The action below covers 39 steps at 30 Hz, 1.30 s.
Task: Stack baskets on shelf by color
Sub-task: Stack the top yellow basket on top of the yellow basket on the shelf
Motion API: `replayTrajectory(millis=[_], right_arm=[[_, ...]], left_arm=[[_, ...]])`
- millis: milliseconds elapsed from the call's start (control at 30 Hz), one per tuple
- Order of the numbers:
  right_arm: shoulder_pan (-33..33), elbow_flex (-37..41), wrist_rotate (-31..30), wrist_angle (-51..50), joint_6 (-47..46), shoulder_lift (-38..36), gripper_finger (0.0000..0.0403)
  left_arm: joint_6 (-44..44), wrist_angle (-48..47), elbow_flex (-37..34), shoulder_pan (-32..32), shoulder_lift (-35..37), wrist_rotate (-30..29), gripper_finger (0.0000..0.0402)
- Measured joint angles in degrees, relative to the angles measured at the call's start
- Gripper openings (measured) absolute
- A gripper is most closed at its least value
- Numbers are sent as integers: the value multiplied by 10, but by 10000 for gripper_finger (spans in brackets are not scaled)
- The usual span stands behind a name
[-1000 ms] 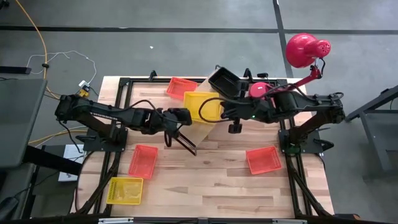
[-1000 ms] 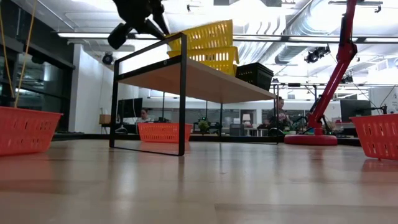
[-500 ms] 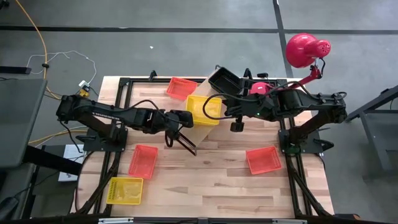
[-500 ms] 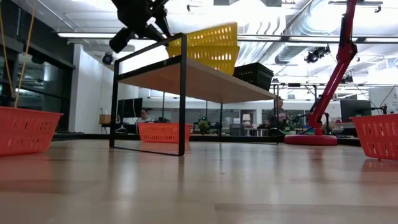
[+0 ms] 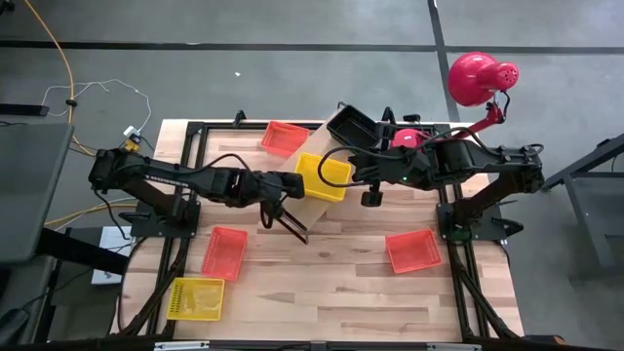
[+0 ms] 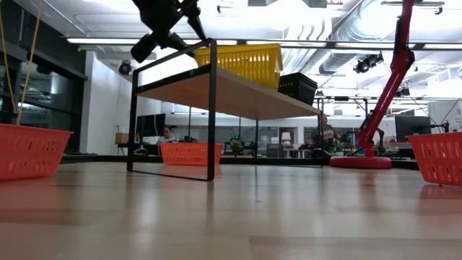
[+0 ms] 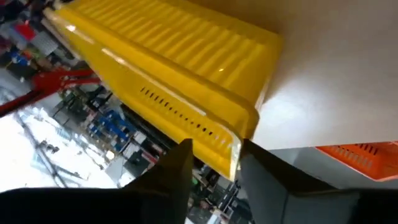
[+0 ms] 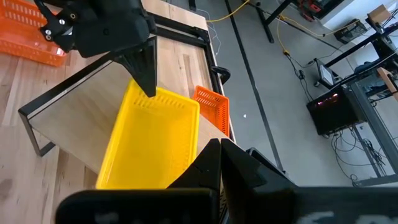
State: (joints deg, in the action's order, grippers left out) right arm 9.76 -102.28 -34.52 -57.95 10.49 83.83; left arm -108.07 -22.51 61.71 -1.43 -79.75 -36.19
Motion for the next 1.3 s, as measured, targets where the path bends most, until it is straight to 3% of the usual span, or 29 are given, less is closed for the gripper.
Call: replayTrajectory(millis=[133, 300, 467, 567, 733, 867, 1033, 1100, 1300], right_arm=[[0, 0, 0, 0, 0, 0, 0], [0, 0, 1, 0, 0, 0, 0], [0, 0, 3, 0, 0, 0, 0], [0, 0, 5, -1, 0, 0, 0], [0, 0, 5, -5, 5, 0, 0], [0, 0, 5, -5, 15, 0, 0], [0, 0, 5, -4, 13, 0, 0], [0, 0, 4, -4, 5, 0, 0], [0, 0, 5, -4, -6, 0, 0]], left_arm=[[24, 47, 0, 0, 0, -48, 151], [87, 96, 0, 0, 0, -175, 168], [198, 81, 1, 0, 23, -181, 150], [308, 58, 1, 0, 46, -171, 117], [567, -37, 1, 8, 111, -86, 15], [814, -88, 1, 2, 153, 93, 5], [1040, -77, 1, -20, 156, 289, 1], [1106, -77, 1, -30, 141, 316, 1], [1210, -90, 0, -63, 71, 321, 0]])
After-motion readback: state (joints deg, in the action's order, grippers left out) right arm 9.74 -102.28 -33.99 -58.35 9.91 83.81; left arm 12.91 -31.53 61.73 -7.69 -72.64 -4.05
